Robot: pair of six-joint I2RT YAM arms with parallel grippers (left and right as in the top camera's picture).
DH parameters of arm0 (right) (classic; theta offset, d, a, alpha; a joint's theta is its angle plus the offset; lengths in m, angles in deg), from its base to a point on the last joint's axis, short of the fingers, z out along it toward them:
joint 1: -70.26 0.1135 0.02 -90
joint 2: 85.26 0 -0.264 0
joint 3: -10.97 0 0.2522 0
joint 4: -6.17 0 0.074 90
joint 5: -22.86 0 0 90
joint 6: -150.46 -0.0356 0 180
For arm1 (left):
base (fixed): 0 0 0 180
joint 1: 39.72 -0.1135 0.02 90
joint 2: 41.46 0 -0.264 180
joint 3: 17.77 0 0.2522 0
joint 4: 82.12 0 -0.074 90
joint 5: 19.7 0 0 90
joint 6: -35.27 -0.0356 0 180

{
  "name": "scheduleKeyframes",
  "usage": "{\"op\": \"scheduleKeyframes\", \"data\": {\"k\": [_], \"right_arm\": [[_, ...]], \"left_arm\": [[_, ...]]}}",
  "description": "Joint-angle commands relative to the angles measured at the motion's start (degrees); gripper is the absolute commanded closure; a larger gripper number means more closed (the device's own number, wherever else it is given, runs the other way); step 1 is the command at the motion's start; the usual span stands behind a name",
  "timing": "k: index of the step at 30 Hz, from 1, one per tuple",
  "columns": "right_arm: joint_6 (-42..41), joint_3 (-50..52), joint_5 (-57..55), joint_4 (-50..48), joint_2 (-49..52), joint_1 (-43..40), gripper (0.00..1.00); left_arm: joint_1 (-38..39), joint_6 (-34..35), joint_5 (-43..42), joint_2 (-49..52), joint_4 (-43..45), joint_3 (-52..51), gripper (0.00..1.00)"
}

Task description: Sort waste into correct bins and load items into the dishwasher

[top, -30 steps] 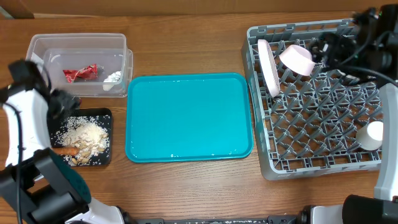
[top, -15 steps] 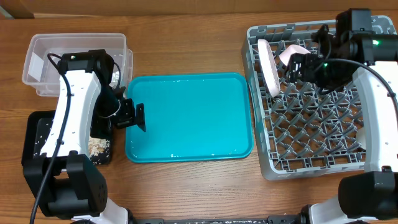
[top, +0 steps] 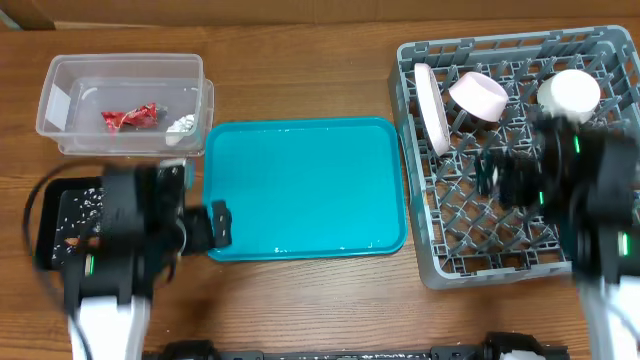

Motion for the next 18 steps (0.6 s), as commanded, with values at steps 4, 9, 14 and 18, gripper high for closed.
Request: {"op": "scheduleKeyframes", "data": {"k": [4, 9, 14, 18], "right_arm": [[-2.36, 10.34, -5.40, 3.87, -16.41, -0.13, 0.00], [-2.36, 10.38, -5.40, 12.00, -17.99, -0.13, 0.00], [-2.36, 10.38, -5.40, 12.59, -17.62, -0.13, 0.00], [-2.36, 10.38, -5.38, 12.61, -17.62, -0.13, 0.00]], "left_arm": [[0.37, 5.40, -1.16, -15.56, 7.50, -5.84, 0.00], [0.37, 5.40, -1.18, -16.35, 5.22, -5.84, 0.00], [0.37, 5.40, -1.18, -15.43, 5.11, -5.86, 0.00], [0.37, 5.40, -1.18, -15.26, 5.11, -5.86, 0.00]]}}
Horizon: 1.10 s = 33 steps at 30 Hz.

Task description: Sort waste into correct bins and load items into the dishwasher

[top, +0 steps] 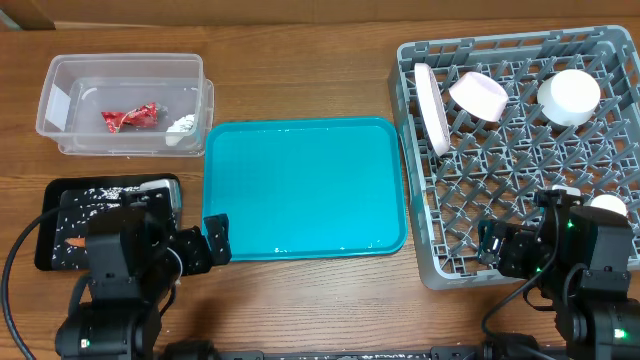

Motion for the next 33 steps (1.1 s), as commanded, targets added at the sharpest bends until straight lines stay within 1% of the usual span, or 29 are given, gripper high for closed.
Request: {"op": "scheduleKeyframes", "data": {"k": [1, 5, 8, 12, 13, 16, 17, 20, 21, 27, 30, 31, 33], "right_arm": [[-0.42, 0.26, -0.39, -0.28, -0.11, -0.13, 0.00], [-0.42, 0.31, -0.37, -0.28, -1.64, -0.11, 0.00], [-0.07, 0.31, -1.40, -0.52, -5.01, 0.44, 0.00], [0.11, 1.51, -3.02, -3.78, -13.81, 2.51, 0.00], [0.31, 3.67, -3.63, -7.56, -19.04, 3.89, 0.00], [0.26, 8.98, -3.13, -13.73, -27.06, 5.95, 0.00], [0.26, 12.17, -3.13, -16.70, -30.56, 6.67, 0.00], [0.24, 22.86, -2.91, -28.50, -38.23, 7.13, 0.00], [0.24, 27.61, -2.71, -35.01, -40.06, 7.13, 0.00], [0.26, 41.79, -1.03, -57.13, -39.93, 7.13, 0.00], [0.26, 51.01, -1.01, -70.93, -39.93, 7.13, 0.00], [0.35, 52.74, -1.66, -71.95, -39.98, 6.99, 0.00], [2.14, 52.76, -2.45, -67.34, -39.98, 6.62, 0.00]], "left_arm": [[0.37, 0.57, -0.68, 0.07, -0.02, -0.63, 0.00], [0.37, 0.57, -0.68, 0.09, -0.02, -0.63, 0.00], [0.37, 0.57, -0.68, 0.11, -0.02, -0.63, 0.00], [0.37, 0.57, -0.66, 0.11, -0.02, -0.63, 0.00], [0.37, 0.57, -0.68, 0.11, -0.02, -0.63, 0.00], [0.37, 0.57, -0.68, 0.11, -0.02, -0.63, 0.00], [0.37, 0.57, -0.68, 0.11, -0.02, -0.63, 0.00], [0.37, 0.57, -0.68, 0.11, -0.02, -0.63, 0.00], [0.37, 0.57, -0.68, 0.11, -0.02, -0.63, 0.00], [0.37, 0.57, -0.66, 0.11, -0.02, -0.63, 0.00], [0.37, 0.57, -0.68, 0.11, -0.02, -0.63, 0.00], [0.37, 0.57, -0.68, 0.11, -0.02, -0.63, 0.00], [0.37, 0.57, -0.68, 0.11, -0.02, -0.63, 0.00]]}}
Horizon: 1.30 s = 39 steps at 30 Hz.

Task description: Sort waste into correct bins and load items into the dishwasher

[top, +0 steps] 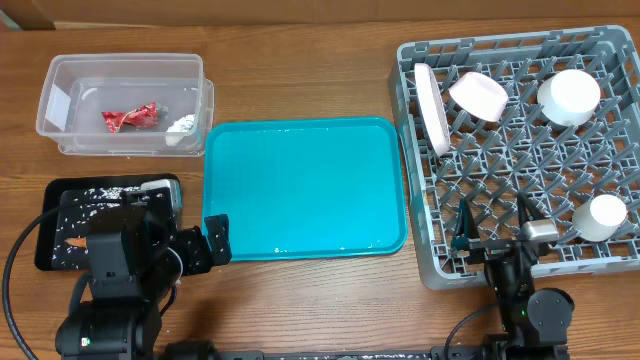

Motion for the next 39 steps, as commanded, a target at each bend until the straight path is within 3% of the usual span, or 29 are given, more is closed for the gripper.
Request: {"op": "scheduleKeyframes", "data": {"k": [1, 26, 31, 34, 39], "right_arm": [[1.05, 0.57, -0.83, 3.85, -0.66, -0.17, 0.00], [0.63, 0.57, -0.50, 5.18, -0.55, -0.11, 0.00], [0.63, 0.57, -0.50, 5.18, -0.55, -0.11, 0.00], [0.63, 0.57, -0.50, 5.18, -0.55, -0.11, 0.00], [0.63, 0.57, -0.50, 5.18, -0.55, -0.11, 0.00]], "left_arm": [[0.37, 0.57, -0.68, -0.13, 0.13, -0.59, 0.00], [0.37, 0.57, -0.68, -0.13, 0.13, -0.59, 0.00], [0.20, -0.61, 2.47, -1.51, -0.48, -1.77, 0.00], [-0.11, -3.45, 2.47, -6.10, 4.09, -7.06, 0.00], [-0.11, -3.43, 2.97, -22.97, 24.96, -27.80, 0.00]]}}
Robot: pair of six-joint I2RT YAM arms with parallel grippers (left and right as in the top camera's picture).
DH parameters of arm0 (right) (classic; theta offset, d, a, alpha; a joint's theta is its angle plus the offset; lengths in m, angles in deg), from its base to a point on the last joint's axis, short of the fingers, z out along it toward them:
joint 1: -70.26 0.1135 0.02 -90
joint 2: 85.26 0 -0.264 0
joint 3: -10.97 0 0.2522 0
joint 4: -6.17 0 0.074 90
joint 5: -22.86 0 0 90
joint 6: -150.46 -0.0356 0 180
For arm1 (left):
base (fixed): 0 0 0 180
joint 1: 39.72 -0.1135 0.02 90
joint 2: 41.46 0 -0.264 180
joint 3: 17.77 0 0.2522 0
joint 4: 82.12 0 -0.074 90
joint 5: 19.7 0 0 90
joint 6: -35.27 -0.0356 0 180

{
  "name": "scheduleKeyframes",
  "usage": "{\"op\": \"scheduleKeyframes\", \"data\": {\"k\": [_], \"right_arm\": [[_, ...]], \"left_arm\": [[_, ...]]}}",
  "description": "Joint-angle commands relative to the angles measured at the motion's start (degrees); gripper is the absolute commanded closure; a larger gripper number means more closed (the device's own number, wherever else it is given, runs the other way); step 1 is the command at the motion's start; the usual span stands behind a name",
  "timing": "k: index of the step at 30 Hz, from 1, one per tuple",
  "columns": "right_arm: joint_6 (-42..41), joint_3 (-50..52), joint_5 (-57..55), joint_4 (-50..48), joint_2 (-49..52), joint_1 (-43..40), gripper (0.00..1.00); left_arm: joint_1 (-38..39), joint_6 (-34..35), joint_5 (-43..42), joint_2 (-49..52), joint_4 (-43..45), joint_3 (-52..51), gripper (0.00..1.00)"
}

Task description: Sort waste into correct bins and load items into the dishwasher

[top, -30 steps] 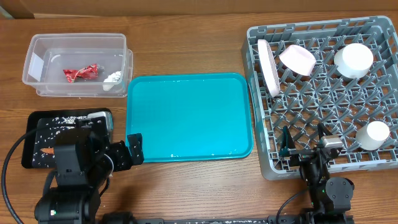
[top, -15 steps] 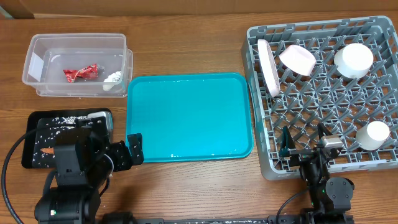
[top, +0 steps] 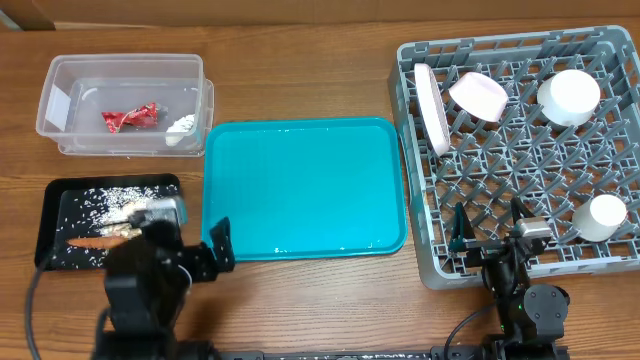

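The teal tray point(top: 305, 188) lies bare at mid-table. A clear bin point(top: 125, 103) holds a red wrapper point(top: 130, 117) and a white crumpled scrap point(top: 181, 127). In the black tray point(top: 55, 205) lie scattered rice and a carrot piece point(top: 92, 241). The grey dish rack point(top: 520, 150) carries a plate point(top: 430, 108), a pink bowl point(top: 478, 95) and two white cups point(top: 569, 96), point(top: 603, 216). My left gripper point(top: 214, 248) sits at the teal tray's front-left corner, seemingly open and empty. The right gripper point(top: 487, 225) stands open over the rack's front edge, holding nothing.
Both arms are folded back near the table's front edge. Wooden table point(top: 300, 60) surrounds the bins, tray and rack. A black cable point(top: 28, 300) loops by the left arm.
My left arm has drawn lower toward the front edge, uncovering more of the black tray with its rice and carrot. The right arm has barely shifted; its gripper stays open.
At first both arms were blurred in motion, the right over the rack, the left beside the black tray. Then both were near the front edge, and a second white cup showed in the rack's right front. Then the right arm was folded lower, and now the left too.
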Motion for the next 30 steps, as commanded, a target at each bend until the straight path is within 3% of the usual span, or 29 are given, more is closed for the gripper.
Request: {"op": "scheduleKeyframes", "data": {"k": [1, 4, 10, 14, 18, 30], "right_arm": [[0.17, 0.57, -0.37, -0.24, -0.46, -0.09, 0.00], [0.17, 0.57, -0.37, -0.24, -0.46, -0.09, 0.00], [0.17, 0.57, -0.37, -0.24, -0.46, -0.09, 0.00], [0.17, 0.57, -0.37, -0.24, -0.46, -0.09, 0.00], [0.17, 0.57, -0.37, -0.24, -0.46, -0.09, 0.00], [0.17, 0.57, -0.37, -0.24, -0.46, -0.09, 0.00]], "left_arm": [[-0.09, -0.92, 1.97, -10.88, 11.04, -11.96, 0.00], [-0.09, -0.20, 5.05, -19.50, 21.86, -20.81, 0.00], [-0.09, -3.98, 10.64, -25.09, 39.91, -30.18, 0.00], [-0.09, -5.18, 8.24, -27.19, 46.73, -36.41, 0.00], [-0.09, -6.43, 2.38, -27.19, 40.00, -36.24, 0.00], [-0.09, -6.49, 2.16, -27.12, 40.04, -36.24, 0.00]]}}
